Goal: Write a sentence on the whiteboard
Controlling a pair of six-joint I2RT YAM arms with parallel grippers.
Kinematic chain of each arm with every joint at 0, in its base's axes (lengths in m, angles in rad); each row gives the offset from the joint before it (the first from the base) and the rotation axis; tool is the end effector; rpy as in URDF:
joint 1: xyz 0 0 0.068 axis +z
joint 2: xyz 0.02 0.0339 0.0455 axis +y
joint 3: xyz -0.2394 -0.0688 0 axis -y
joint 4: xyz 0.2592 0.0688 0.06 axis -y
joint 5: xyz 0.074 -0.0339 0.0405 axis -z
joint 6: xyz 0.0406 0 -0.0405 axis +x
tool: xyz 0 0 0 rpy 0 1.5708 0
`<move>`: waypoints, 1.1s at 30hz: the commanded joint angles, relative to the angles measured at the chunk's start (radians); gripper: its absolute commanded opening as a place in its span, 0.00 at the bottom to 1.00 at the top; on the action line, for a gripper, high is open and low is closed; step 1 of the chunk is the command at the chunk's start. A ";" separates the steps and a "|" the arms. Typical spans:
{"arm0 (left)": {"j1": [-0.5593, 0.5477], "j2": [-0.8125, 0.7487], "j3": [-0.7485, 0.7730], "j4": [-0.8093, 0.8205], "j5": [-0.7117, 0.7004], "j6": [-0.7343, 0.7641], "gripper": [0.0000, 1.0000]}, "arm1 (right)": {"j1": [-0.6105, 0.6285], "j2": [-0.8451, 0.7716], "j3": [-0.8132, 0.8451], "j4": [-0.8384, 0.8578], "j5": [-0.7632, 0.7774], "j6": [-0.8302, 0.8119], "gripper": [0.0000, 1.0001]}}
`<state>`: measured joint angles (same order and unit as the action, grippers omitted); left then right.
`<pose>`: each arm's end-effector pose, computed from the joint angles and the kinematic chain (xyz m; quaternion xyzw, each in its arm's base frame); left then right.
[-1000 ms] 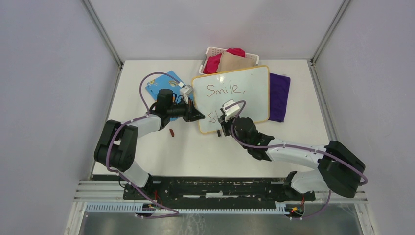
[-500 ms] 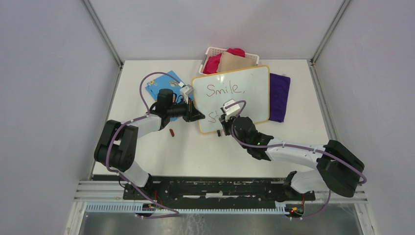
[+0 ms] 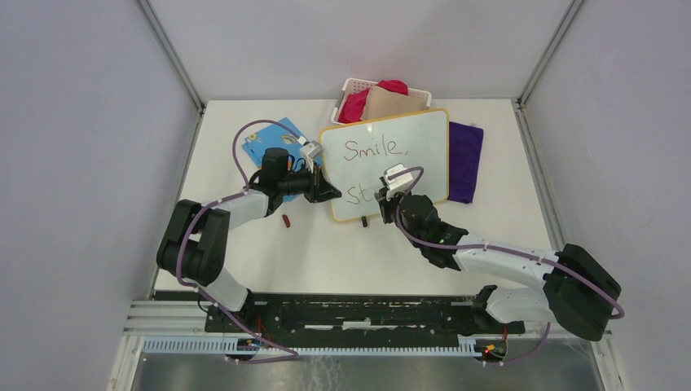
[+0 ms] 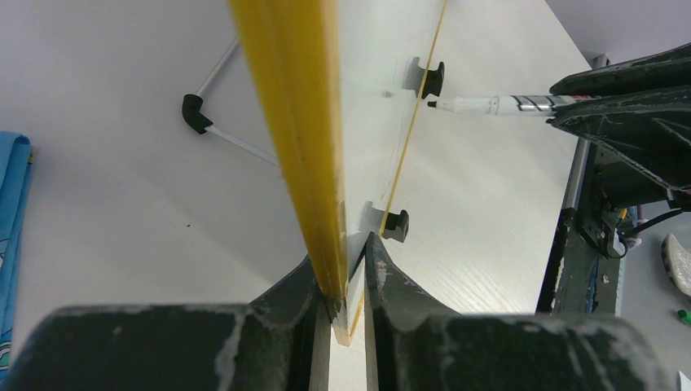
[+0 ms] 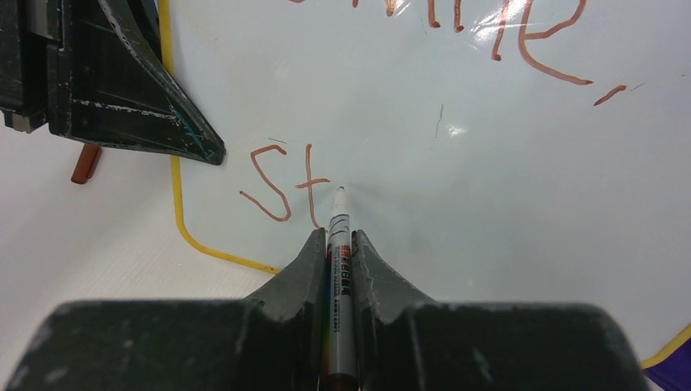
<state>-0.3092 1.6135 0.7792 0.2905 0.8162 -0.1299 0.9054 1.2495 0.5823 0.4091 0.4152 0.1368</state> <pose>0.3110 -0.1304 0.1483 0.2657 0.7788 -0.4356 0.3648 0.1935 0.2201 0.1990 -0.1740 0.7658 0.1557 0.5992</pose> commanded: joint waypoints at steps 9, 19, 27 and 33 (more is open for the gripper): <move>-0.030 0.033 -0.014 -0.134 -0.118 0.124 0.02 | -0.019 -0.039 -0.017 0.011 0.043 0.010 0.00; -0.031 0.035 -0.014 -0.134 -0.117 0.124 0.02 | -0.027 -0.004 0.027 0.002 0.058 -0.002 0.00; -0.031 0.035 -0.013 -0.134 -0.117 0.124 0.02 | -0.029 0.027 0.062 0.004 0.049 -0.011 0.00; -0.031 0.036 -0.014 -0.134 -0.118 0.124 0.02 | -0.028 0.039 0.079 0.003 0.018 -0.022 0.00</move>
<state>-0.3099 1.6135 0.7799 0.2897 0.8135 -0.1299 0.8818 1.2743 0.6125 0.3786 0.4454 0.1299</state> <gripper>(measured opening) 0.222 0.174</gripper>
